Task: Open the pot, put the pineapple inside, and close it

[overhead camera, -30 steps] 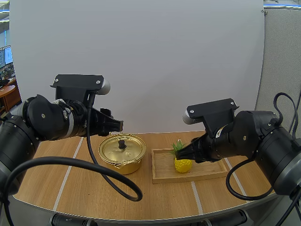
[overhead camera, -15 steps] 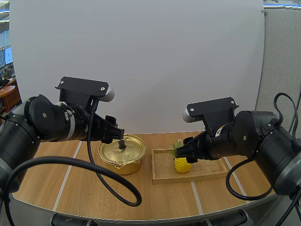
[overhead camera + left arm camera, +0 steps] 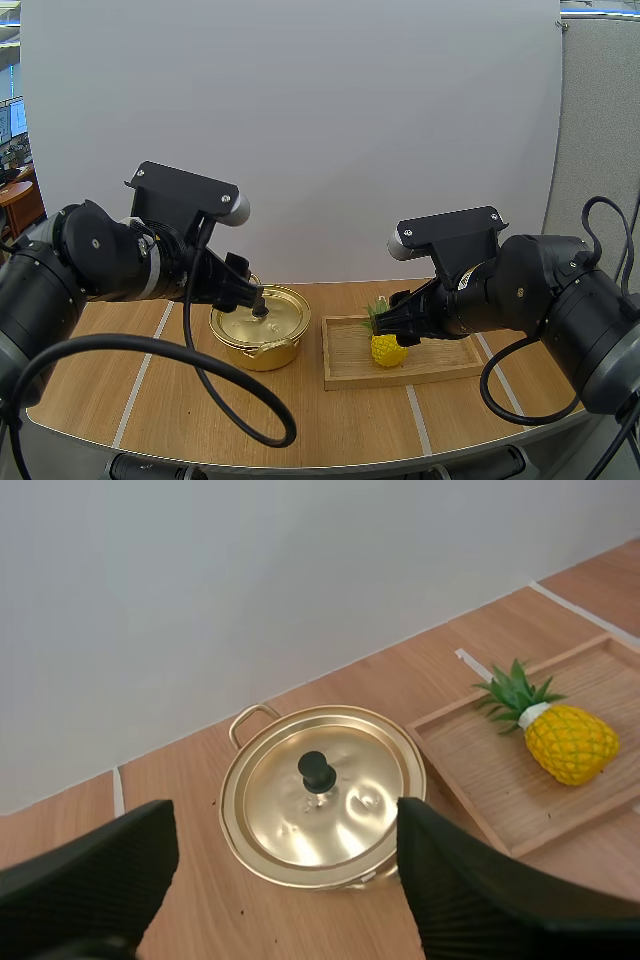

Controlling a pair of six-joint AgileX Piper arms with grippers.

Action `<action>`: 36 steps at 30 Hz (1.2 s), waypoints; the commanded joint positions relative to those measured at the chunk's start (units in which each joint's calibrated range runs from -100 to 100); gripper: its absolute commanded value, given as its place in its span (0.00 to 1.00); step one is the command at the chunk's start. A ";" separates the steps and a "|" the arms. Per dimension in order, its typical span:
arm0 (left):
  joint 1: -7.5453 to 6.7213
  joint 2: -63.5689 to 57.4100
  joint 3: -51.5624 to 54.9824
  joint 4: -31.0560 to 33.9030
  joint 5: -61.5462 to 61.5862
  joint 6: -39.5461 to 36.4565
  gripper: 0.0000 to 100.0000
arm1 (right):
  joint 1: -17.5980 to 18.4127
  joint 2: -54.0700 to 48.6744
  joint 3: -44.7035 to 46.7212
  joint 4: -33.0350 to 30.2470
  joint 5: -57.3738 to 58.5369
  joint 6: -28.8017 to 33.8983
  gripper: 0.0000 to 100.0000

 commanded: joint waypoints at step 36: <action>-0.51 50.79 -21.28 -6.25 1.44 13.28 1.00 | -0.16 -0.13 -0.60 0.52 -1.28 -0.22 1.00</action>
